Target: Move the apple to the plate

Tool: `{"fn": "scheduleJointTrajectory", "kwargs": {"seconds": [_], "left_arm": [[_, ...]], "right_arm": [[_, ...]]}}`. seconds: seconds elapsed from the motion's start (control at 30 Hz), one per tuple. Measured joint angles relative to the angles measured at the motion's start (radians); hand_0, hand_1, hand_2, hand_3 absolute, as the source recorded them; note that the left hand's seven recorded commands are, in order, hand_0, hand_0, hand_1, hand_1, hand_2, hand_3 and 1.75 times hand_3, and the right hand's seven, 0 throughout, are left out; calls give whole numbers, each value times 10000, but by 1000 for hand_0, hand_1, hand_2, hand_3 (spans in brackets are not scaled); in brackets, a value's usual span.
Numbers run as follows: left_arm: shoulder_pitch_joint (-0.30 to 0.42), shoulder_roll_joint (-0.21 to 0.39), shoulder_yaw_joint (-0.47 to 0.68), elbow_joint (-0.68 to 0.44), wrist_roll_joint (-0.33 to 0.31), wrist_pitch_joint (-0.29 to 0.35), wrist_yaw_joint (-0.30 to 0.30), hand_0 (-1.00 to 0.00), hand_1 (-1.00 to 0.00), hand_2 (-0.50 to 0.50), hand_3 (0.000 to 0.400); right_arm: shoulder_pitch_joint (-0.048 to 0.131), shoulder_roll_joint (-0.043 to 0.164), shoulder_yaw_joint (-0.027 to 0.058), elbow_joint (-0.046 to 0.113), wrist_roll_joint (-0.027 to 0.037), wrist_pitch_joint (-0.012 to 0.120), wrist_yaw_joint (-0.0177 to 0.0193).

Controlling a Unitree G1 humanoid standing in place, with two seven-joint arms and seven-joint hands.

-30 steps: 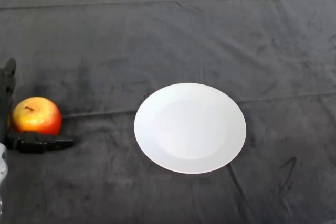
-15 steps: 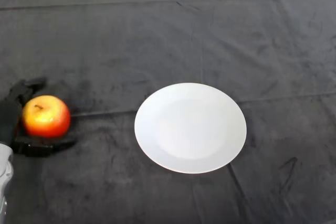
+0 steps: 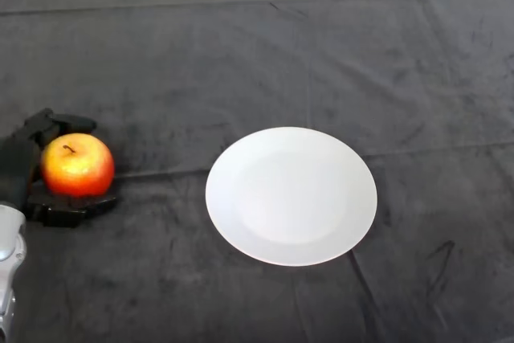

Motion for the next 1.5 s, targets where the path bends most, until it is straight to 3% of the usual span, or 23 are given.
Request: {"fn": "scheduleJointTrajectory", "kwargs": {"seconds": [0.57,0.9,1.5], "left_arm": [[7,-491,-783,-3123,588,1614,54,-1000,-1000,0,400],[6,-604,-1288,-3479,602,1676,49,-1000,-1000,0,400],[0,-1380,-2571,-4283,610,2285,58,-1000,-1000,0,400]], "right_arm": [[0,0,-1,-28,1,0,0],[1,0,-1,-58,0,1,1],[2,0,-10,-151,0,6,3]]}}
